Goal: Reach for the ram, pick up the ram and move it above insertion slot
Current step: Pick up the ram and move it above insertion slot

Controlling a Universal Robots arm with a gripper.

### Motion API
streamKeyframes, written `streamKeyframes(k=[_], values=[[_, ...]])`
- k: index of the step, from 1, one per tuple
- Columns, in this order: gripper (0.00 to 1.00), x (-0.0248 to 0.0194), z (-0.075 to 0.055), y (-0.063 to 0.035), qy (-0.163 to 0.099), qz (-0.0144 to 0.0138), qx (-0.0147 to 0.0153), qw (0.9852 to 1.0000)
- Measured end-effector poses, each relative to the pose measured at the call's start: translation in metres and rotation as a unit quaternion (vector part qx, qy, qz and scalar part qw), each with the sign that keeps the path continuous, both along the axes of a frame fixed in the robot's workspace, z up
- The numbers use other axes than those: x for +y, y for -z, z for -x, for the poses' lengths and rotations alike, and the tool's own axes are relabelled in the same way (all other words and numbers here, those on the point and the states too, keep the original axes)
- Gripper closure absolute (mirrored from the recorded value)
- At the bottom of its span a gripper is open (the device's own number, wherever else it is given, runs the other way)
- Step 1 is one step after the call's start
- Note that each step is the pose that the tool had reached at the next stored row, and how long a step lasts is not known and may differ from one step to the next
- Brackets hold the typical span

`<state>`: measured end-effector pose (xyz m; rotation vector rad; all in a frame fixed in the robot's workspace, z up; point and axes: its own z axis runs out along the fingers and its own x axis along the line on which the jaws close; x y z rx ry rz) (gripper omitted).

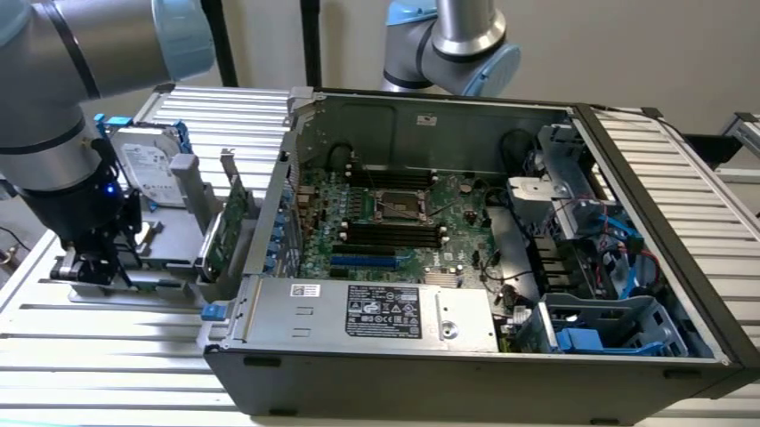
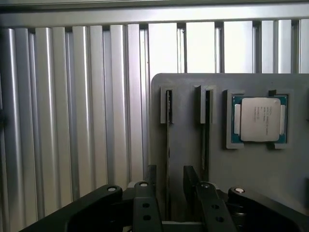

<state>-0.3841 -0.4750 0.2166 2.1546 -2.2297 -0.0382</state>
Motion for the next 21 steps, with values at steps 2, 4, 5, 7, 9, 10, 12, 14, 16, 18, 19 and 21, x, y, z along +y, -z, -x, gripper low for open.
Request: streamKeyframes(k=[2, 4, 5, 7, 9, 10, 12, 14, 16, 18, 19, 21], values=[[0.64, -0.0001, 0.000, 0.0025, 0.000, 0.0000, 0.0000, 1.0000], [0.64, -0.0003, 0.000, 0.0049, -0.001, 0.0000, 0.0000, 1.0000], [0.64, -0.0003, 0.000, 0.0062, -0.001, 0.0000, -0.0001, 1.0000], [0.64, -0.0004, 0.000, 0.0086, -0.001, 0.0000, -0.0001, 1.0000], [0.64, -0.0005, 0.000, 0.0109, -0.001, 0.0000, 0.0000, 1.0000], [0.64, -0.0005, 0.000, 0.0120, -0.002, 0.0000, -0.0001, 1.0000], [0.64, -0.0005, 0.000, 0.0137, -0.002, 0.0000, 0.0000, 1.0000], [0.64, -0.0005, 0.000, 0.0154, -0.002, 0.0000, 0.0000, 1.0000], [0.64, -0.0005, 0.000, 0.0169, -0.003, 0.0000, 0.0000, 1.0000], [0.64, -0.0005, 0.000, 0.0181, -0.003, 0.0000, 0.0000, 1.0000], [0.64, -0.0005, 0.000, 0.0185, -0.003, 0.0000, 0.0000, 1.0000], [0.64, -0.0005, 0.000, 0.0192, -0.003, 0.0000, 0.0000, 1.0000]])
